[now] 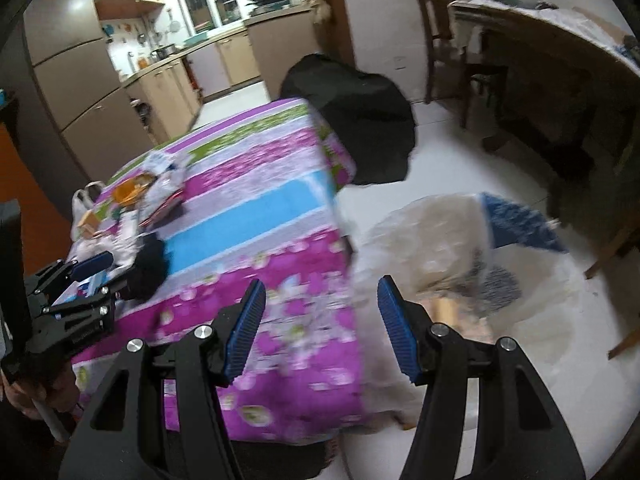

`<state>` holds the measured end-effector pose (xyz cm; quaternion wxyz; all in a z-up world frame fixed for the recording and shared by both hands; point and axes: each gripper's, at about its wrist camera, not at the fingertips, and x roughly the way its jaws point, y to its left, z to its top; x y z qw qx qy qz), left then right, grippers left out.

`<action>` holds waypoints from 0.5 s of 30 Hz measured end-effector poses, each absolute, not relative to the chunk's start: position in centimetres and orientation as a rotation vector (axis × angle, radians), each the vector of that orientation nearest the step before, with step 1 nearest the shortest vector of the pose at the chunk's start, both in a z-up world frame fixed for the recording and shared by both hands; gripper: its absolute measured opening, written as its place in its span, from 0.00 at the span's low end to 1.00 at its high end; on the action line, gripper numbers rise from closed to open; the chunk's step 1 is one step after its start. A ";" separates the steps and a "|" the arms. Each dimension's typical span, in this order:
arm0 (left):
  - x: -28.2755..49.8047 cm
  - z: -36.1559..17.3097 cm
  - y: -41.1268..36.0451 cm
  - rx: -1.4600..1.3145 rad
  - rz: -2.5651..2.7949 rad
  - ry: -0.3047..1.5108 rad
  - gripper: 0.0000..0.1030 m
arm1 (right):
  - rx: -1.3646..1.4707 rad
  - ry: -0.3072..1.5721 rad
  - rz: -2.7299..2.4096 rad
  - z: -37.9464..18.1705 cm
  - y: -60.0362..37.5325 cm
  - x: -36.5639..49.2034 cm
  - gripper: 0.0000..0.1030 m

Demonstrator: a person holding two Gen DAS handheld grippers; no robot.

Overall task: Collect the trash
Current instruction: 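Return both tools to the table toward the remaining items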

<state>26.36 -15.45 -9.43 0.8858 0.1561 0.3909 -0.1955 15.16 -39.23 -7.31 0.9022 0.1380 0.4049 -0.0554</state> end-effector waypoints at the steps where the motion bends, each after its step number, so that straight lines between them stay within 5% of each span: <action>1: 26.5 -9.4 -14.5 0.313 -0.387 0.812 0.56 | 0.286 0.839 -0.103 -7.5 -38.5 15.4 0.54; 15: 26.3 -10.5 -1.9 0.142 -0.210 0.808 0.61 | 0.349 0.825 0.118 -8.6 -29.7 19.5 0.55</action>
